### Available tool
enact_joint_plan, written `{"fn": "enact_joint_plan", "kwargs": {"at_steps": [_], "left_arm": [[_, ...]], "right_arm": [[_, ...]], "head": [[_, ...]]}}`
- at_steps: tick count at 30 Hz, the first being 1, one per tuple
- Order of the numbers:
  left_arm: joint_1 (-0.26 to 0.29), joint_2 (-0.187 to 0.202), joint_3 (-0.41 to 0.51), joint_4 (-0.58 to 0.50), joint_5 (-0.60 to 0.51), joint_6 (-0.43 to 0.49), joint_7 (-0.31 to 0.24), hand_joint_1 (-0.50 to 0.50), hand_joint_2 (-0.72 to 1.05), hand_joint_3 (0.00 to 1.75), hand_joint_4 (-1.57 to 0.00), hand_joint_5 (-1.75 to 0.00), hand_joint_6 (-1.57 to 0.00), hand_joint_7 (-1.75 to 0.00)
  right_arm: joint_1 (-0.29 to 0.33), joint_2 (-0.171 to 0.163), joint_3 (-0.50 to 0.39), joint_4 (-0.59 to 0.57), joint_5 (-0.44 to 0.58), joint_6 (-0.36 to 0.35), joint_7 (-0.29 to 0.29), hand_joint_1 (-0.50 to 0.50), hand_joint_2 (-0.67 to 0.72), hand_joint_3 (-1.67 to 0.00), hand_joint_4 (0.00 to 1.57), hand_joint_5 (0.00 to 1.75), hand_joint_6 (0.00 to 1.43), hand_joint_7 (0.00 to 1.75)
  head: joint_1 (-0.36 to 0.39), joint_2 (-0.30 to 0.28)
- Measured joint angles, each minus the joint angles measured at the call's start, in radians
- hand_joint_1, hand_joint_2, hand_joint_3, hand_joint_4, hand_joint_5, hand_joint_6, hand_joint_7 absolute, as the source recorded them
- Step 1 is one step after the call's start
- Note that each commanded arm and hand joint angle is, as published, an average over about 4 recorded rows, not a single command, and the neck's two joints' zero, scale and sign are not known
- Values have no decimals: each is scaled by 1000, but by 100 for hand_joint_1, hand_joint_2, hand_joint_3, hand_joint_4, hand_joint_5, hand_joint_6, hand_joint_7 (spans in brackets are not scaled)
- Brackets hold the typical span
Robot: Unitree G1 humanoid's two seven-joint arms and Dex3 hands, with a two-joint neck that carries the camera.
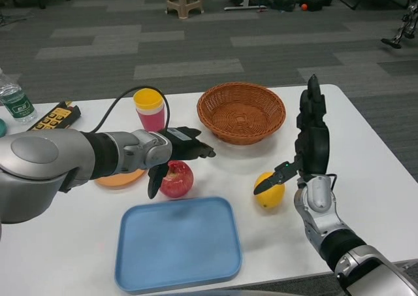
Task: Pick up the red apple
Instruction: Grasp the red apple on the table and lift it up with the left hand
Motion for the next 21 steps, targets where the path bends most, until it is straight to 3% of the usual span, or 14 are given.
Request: {"fn": "enact_joint_plan", "kwargs": {"at_steps": [7,21], "left_arm": [[34,-26,-20,42,-8,-8,0,-50,-2,9,0,0,-39,-14],[59,-34,-74,92,-55,-24,0,-50,-2,9,0,0,-48,-14]], "right_arm": [[0,-18,5,11,5,0,-1,1,71,0,0,0,0,0],[1,-33,9,13,6,0,-1,4,69,0,0,0,0,0]], "head": [[-3,-17],[-7,-36]]}}
